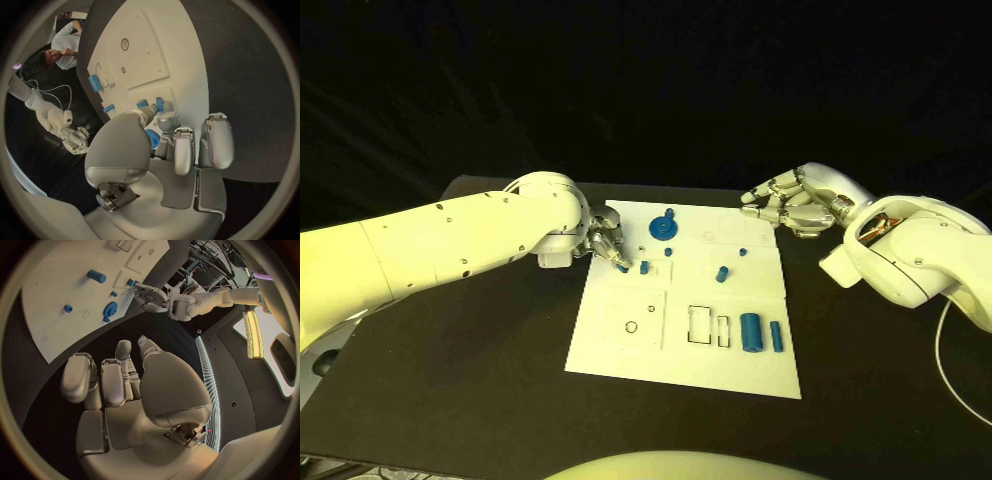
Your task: Assemble the parts on the task board
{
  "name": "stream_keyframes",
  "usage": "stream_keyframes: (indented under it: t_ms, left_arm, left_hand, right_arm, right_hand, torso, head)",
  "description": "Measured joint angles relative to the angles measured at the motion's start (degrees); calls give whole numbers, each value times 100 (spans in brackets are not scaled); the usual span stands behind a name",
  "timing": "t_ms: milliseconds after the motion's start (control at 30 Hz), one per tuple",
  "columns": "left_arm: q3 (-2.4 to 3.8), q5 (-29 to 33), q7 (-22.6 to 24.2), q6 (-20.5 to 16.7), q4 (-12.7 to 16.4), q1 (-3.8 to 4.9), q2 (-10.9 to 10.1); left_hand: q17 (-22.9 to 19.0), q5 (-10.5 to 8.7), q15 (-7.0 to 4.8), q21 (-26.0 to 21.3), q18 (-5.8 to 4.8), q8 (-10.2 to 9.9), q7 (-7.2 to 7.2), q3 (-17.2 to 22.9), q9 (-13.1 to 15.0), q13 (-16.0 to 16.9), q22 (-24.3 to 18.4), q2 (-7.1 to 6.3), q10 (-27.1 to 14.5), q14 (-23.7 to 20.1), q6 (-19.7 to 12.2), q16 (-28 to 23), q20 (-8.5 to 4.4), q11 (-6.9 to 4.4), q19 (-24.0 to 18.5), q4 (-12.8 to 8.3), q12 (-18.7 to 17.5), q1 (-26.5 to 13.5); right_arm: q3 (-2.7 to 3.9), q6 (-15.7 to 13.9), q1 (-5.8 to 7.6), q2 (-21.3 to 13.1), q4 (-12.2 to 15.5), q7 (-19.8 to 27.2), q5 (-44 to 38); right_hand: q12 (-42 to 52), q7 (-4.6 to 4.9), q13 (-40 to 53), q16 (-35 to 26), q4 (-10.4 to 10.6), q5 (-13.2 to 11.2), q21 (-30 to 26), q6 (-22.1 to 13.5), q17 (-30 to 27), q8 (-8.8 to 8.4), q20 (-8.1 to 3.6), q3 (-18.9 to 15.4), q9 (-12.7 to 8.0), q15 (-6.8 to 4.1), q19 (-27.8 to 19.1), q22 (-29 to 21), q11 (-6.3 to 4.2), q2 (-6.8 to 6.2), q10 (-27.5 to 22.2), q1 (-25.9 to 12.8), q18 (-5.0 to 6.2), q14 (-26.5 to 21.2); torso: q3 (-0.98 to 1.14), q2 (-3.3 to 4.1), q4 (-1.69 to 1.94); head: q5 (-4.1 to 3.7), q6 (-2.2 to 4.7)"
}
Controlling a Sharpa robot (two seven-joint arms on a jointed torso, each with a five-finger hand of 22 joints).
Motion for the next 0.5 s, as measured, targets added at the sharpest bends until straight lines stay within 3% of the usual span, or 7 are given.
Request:
stream_keyframes:
  t_ms: [500]
  left_arm:
    - [6, -22, 1, 69, 0, 1, 2]
  left_hand:
    - [-1, -1, 0, 0, 0, -5, -2, 16, 2, 14, -1, -14, 0, 0, 3, 0, 0, 0, 0, 15, 0, 29]
  right_arm:
    - [0, 4, 0, -2, 0, 0, 3]
  right_hand:
    - [0, 0, 0, 0, 0, 0, 0, 0, 0, 0, 0, 0, -1, 0, 0, 0, 0, 0, 0, 0, 0, 0]
  torso:
    - [-1, -2, 0]
  head:
    - [4, -6]
